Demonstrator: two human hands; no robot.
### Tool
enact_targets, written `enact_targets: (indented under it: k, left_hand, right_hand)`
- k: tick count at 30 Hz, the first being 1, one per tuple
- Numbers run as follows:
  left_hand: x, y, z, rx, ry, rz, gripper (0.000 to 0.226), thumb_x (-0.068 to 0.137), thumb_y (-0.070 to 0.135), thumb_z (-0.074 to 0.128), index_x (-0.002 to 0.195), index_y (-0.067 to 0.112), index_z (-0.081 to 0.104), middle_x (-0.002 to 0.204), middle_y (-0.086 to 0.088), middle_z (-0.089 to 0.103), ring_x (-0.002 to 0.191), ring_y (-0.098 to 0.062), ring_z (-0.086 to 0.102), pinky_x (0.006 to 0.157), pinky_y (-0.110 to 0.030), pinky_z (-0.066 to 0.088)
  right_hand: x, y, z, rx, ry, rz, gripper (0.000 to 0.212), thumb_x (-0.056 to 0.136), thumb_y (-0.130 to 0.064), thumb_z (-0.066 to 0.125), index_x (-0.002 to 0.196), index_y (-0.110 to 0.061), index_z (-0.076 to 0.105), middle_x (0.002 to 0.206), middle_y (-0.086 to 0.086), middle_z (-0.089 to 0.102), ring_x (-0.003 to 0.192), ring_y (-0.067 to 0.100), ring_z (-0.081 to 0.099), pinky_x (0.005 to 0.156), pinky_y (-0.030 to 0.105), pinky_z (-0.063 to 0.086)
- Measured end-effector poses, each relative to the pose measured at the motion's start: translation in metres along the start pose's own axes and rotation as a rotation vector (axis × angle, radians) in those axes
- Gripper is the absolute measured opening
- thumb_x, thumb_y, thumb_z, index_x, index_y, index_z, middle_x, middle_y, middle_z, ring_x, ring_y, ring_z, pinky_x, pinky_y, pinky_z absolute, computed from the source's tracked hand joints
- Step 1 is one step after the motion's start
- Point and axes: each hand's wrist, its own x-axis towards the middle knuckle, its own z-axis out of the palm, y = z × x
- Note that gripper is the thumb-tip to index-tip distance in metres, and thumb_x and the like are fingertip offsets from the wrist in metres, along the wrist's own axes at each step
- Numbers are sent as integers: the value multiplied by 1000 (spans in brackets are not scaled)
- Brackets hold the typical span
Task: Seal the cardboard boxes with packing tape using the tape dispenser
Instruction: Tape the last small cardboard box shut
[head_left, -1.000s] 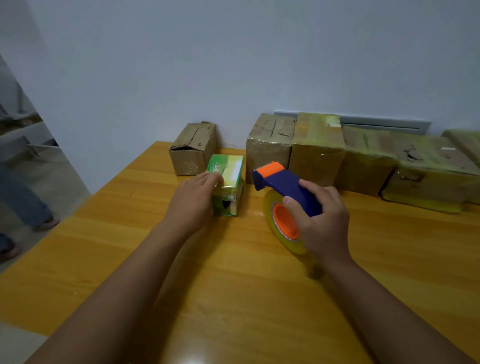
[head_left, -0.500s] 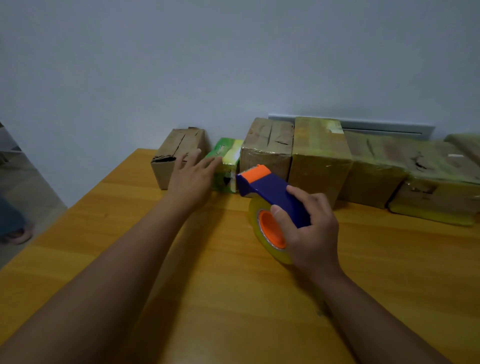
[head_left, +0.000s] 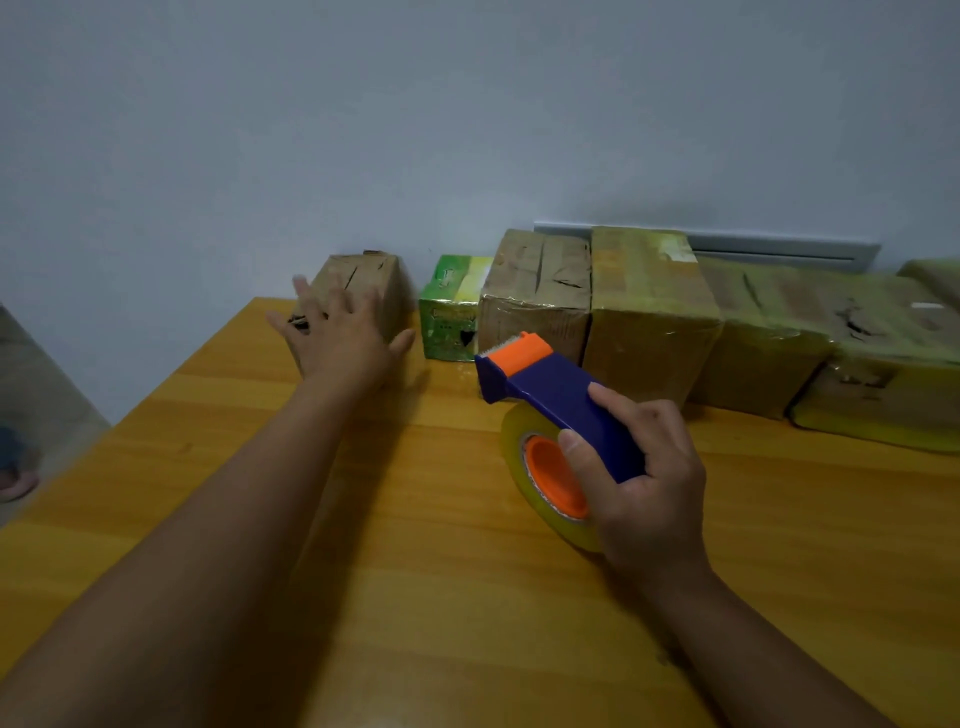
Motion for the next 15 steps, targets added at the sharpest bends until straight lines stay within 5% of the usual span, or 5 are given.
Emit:
enact_targets:
  k: [5,15]
  left_hand:
    - [-8,-16,-6,-75,-73,-15,54,94,49,48,144,35,32,151,-8,32,141,-37,17,104,-64,27]
    - [-122,-40,-49,-77,-126,38,56,95,48,46,146,40,25,156,0,25,146,-31,10,106,-63,29]
  right_hand:
    - [3,0,1,-11,2,1,57,83,-53,57,125,-15,62,109,4,51,95,-1,52,69,4,43]
    - [4,-12,0,-57,-5,47,55,83,-46,64,127,-13,61,112,10,53,91,11,49,65,9,38]
